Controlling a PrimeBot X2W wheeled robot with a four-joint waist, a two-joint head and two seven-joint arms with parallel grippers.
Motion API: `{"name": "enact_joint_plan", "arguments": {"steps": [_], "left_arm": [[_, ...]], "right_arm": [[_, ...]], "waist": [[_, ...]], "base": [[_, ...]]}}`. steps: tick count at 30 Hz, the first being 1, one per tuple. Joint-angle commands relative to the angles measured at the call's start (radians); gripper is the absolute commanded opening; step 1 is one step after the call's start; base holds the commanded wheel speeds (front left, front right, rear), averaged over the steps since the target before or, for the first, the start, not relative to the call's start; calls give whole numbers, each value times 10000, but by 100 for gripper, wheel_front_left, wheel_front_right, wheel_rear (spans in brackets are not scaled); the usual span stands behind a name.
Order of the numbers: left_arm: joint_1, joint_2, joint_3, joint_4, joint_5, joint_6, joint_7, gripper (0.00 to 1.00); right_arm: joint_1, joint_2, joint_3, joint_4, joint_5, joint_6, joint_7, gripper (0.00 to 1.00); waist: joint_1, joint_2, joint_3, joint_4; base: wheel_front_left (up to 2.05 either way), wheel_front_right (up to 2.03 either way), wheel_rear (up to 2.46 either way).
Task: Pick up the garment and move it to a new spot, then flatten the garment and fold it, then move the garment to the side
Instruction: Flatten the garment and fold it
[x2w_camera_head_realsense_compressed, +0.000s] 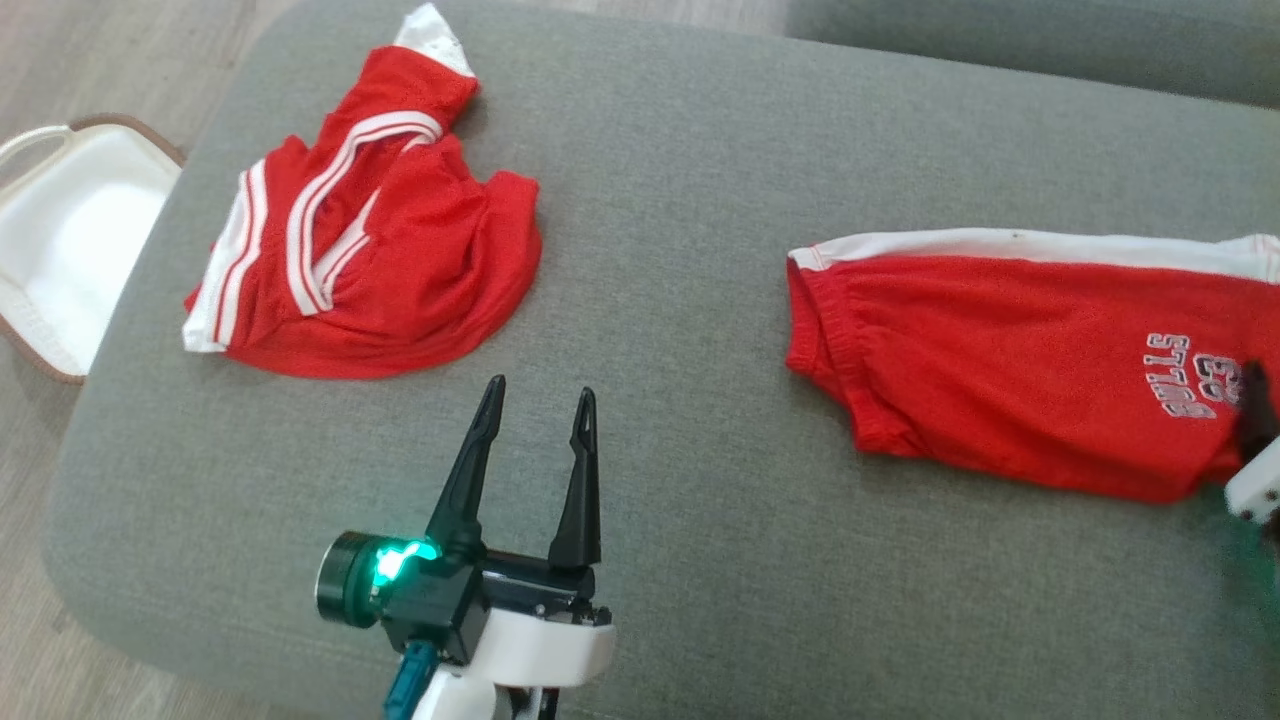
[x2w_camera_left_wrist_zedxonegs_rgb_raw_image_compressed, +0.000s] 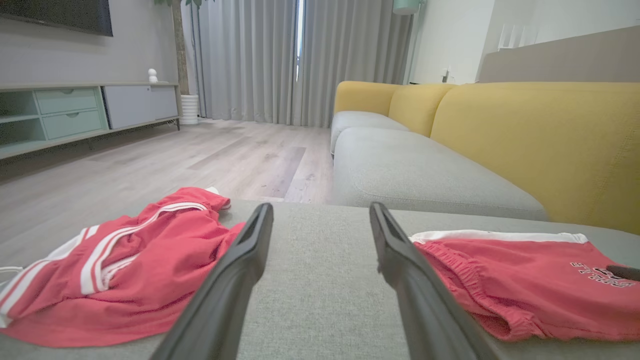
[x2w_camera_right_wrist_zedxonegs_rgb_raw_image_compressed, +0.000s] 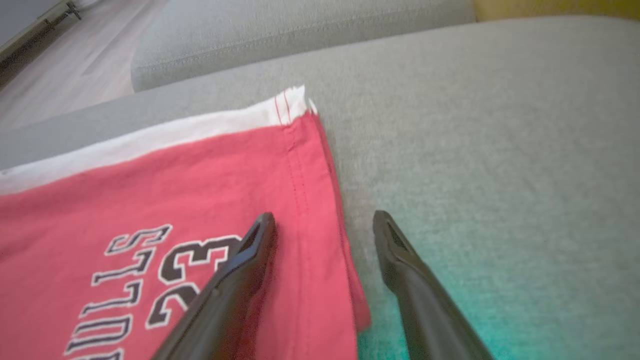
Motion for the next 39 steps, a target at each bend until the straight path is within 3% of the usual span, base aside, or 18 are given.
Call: {"name": "enact_joint_plan", "arguments": {"steps": [1, 2, 3, 4, 5, 12, 22, 26, 32, 39], "left_arm": [[-67, -64, 392, -364, 161, 45, -52, 100], [-29, -66, 427, -324, 245, 65, -52, 100], [8, -68, 475, -313, 291, 75, -52, 100], [48, -71, 516, -311, 313, 71, -52, 100], [95, -73, 556, -299, 324, 58, -52, 100], [317, -84, 891, -145, 455, -68, -53, 100], [209, -98, 1024, -91, 487, -206, -53, 100], [178, -101, 1044, -16, 455, -241, -53, 100], [145, -104, 1029, 129, 297, -341, -53, 100], [165, -105, 928, 314, 101, -444, -53, 100]], "right_arm": [[-98, -25, 92, 51, -1, -9, 110, 100], [-114, 83, 46, 236, 46, -9, 197, 100], [-130, 186, 20, 367, 101, -9, 264, 69], [-144, 262, -10, 461, 152, -9, 261, 29], [-155, 321, -22, 524, 182, -9, 209, 0], [-230, 269, 121, 594, 241, -9, -286, 0], [-286, -1179, 47, 756, -243, -9, -682, 0], [-312, -1401, -48, 542, -197, -9, -844, 0], [-506, -1287, 208, -544, -438, -9, -1090, 0], [-668, -468, 903, -2453, -1703, -9, -963, 0]], "waist": [[0, 0, -110, 106], [0, 0, -162, 123], [0, 0, -203, 120], [0, 0, -249, 103], [0, 0, -296, 72], [0, 0, -518, -599], [0, 0, -374, -1554], [0, 0, -389, -1765], [0, 0, -560, -2033], [0, 0, -837, -2008]], "base": [[0, 0, 0], [0, 0, 0], [0, 0, 0], [0, 0, 0], [0, 0, 0], [0, 0, 0], [0, 0, 0], [0, 0, 0], [0, 0, 0], [0, 0, 0]]}}
